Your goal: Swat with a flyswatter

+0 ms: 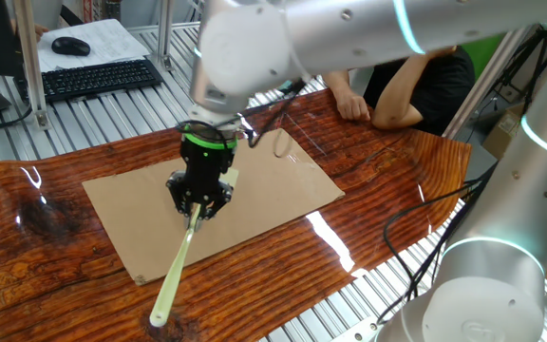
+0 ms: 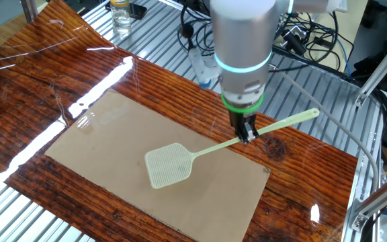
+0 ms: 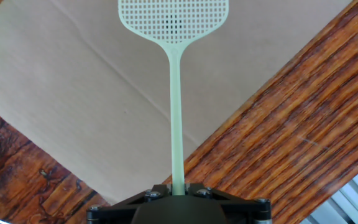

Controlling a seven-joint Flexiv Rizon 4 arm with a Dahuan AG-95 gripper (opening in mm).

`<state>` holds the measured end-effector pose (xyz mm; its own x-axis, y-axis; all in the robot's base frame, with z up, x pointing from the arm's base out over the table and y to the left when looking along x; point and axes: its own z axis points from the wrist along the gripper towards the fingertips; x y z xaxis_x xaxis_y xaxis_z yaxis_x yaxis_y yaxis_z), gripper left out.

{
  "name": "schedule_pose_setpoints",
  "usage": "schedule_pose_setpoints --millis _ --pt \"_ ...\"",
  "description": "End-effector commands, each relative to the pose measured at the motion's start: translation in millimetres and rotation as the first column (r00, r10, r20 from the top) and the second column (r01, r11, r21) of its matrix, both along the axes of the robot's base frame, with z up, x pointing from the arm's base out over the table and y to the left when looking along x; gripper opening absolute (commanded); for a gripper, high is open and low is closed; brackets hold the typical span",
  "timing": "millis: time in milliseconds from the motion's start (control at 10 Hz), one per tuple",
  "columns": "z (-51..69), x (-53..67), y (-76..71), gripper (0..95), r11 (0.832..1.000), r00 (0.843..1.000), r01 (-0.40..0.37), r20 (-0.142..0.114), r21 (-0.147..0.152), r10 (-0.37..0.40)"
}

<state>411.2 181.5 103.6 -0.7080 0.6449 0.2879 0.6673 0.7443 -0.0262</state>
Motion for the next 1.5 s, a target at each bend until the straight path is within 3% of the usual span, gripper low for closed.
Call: schedule_pose_setpoints --millis 100,500,700,800,1100,1500 --pt "-0.7 -1.1 1.0 0.0 1.000 0.999 0.009 -0.045 0.015 -0.008" --pt "-1.3 -1.4 1.0 0.0 1.000 1.000 -0.012 -0.008 0.010 0.012" --pt "-1.3 -1.5 0.9 0.0 0.996 0.996 -0.092 0.006 0.005 0.092" --pt "-1.3 -1.5 0.9 0.0 0.990 0.990 -0.139 0.009 -0.001 0.139" --pt "-2.0 -0.9 0.7 0.0 0.983 0.983 -0.184 0.011 -0.012 0.184" --pt "-3.8 1.3 -0.1 0.0 0.957 0.958 -0.287 0.013 -0.038 0.287"
